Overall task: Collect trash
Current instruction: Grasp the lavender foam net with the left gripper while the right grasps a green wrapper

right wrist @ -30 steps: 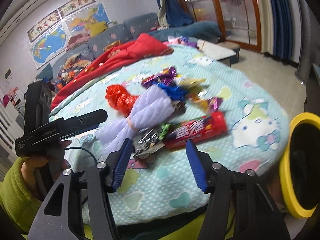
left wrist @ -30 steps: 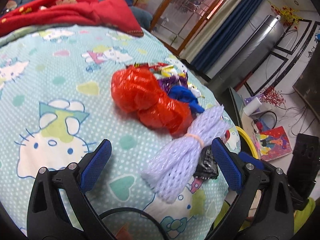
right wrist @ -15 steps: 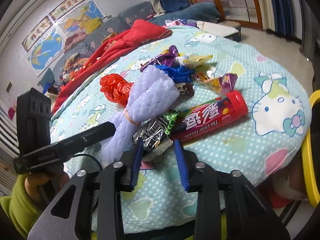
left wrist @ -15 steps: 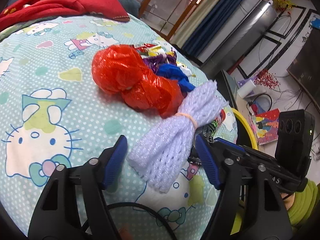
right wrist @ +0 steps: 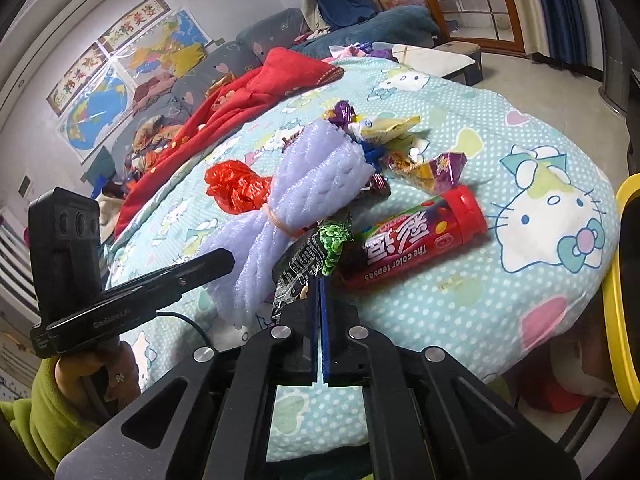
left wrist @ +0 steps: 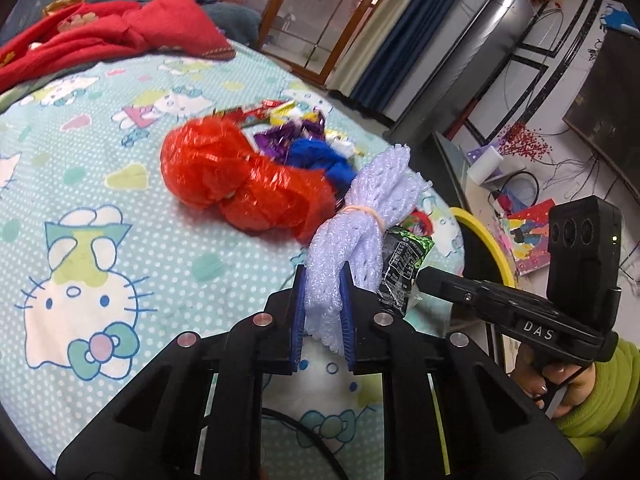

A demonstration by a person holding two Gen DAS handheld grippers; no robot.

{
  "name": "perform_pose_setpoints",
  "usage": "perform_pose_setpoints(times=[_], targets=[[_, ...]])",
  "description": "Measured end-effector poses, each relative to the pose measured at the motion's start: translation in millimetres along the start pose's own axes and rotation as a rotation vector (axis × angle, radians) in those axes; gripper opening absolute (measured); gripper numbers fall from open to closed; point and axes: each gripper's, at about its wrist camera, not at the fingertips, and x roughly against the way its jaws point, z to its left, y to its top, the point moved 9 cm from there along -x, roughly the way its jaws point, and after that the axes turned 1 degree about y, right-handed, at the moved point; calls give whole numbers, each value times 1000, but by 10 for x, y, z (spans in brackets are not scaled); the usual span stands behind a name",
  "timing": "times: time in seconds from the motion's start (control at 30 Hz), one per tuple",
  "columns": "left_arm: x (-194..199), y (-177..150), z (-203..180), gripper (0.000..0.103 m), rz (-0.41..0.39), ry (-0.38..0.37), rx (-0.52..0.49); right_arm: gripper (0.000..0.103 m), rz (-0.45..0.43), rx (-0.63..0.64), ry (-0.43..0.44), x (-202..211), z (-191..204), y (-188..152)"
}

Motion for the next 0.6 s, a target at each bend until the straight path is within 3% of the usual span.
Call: perform_pose_setpoints(times=[0.3,0.6], targets=[[239,187,-148,10,-96,-19,-18,1,-82,8,17,280,26,230],[323,257,-343,10,-136,-43,-42,1,-169,-8,-21,562,-155,466]])
